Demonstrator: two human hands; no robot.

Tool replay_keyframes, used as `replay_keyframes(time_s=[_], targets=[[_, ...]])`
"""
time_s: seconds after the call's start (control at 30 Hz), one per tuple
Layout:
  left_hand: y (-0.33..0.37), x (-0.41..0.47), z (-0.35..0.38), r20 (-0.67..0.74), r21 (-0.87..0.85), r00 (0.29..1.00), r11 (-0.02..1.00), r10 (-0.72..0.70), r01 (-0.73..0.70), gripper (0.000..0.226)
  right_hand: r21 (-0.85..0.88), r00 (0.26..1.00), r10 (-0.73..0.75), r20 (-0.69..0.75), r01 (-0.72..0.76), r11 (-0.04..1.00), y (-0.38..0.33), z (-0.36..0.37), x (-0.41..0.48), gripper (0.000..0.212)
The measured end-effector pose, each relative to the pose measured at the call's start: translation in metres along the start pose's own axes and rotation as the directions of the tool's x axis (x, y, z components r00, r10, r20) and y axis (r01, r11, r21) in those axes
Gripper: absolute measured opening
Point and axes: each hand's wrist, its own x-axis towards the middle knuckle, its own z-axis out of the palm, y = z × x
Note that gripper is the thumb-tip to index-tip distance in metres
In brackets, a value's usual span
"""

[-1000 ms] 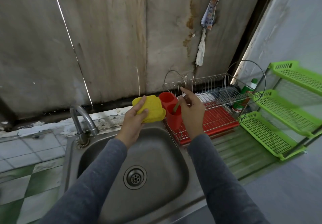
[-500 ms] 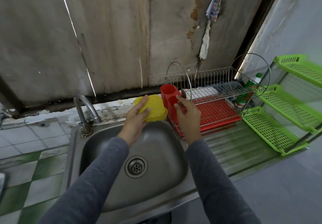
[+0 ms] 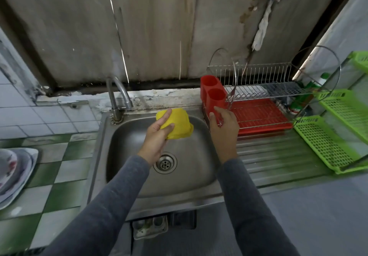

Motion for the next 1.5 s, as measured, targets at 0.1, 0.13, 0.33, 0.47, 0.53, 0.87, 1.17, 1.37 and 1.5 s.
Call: replay_keyframes(time_s=[0.1, 0.13, 0.33, 0.47, 0.53, 0.87, 1.17, 1.37, 1.5], targets=[[-0.009, -0.015, -0.02, -0.04, -0.018, 0.999, 1.0, -0.012, 0.011, 0.055, -0.014, 0.994, 0.017, 0.112, -0.015, 1.0, 0.0, 0.015, -0.021, 0.022], [-0.011, -0.021, -0.028, -0.058, -0.025, 0.998, 1.0, -0.019, 0.018, 0.056, -0.033, 0.988, 0.012, 0.155, -0.007, 0.999, 0.0, 0.021, -0.029, 0.022], [-0.017, -0.059, -0.082, -0.191, -0.044, 0.981, 0.999, -0.034, 0.026, 0.057, -0.153, 0.858, 0.049, 0.511, 0.035, 0.988, -0.013, 0.063, -0.074, 0.03], [-0.015, -0.083, -0.13, -0.246, -0.046, 0.969, 0.999, -0.015, 0.003, 0.056, -0.202, 0.719, 0.059, 0.692, 0.114, 0.973, -0.035, 0.097, -0.105, 0.032], [-0.01, -0.099, -0.157, -0.286, -0.05, 0.958, 0.999, -0.001, -0.014, 0.057, -0.216, 0.662, 0.052, 0.747, 0.169, 0.962, -0.051, 0.116, -0.124, 0.031], [0.025, -0.209, -0.303, -0.486, -0.095, 0.873, 0.991, 0.041, -0.099, 0.057, -0.134, 0.422, -0.055, 0.905, 0.405, 0.904, -0.161, 0.204, -0.245, 0.026], [0.05, -0.272, -0.409, -0.615, -0.101, 0.785, 0.981, 0.071, -0.168, 0.055, -0.022, 0.296, -0.124, 0.947, 0.446, 0.895, -0.239, 0.273, -0.322, 0.031], [0.067, -0.269, -0.463, -0.674, -0.108, 0.736, 0.976, 0.066, -0.187, 0.056, 0.049, 0.25, -0.176, 0.952, 0.443, 0.895, -0.273, 0.331, -0.34, 0.03], [0.079, -0.25, -0.497, -0.693, -0.11, 0.719, 0.976, 0.06, -0.188, 0.056, 0.121, 0.231, -0.232, 0.945, 0.413, 0.903, -0.287, 0.376, -0.342, 0.028]])
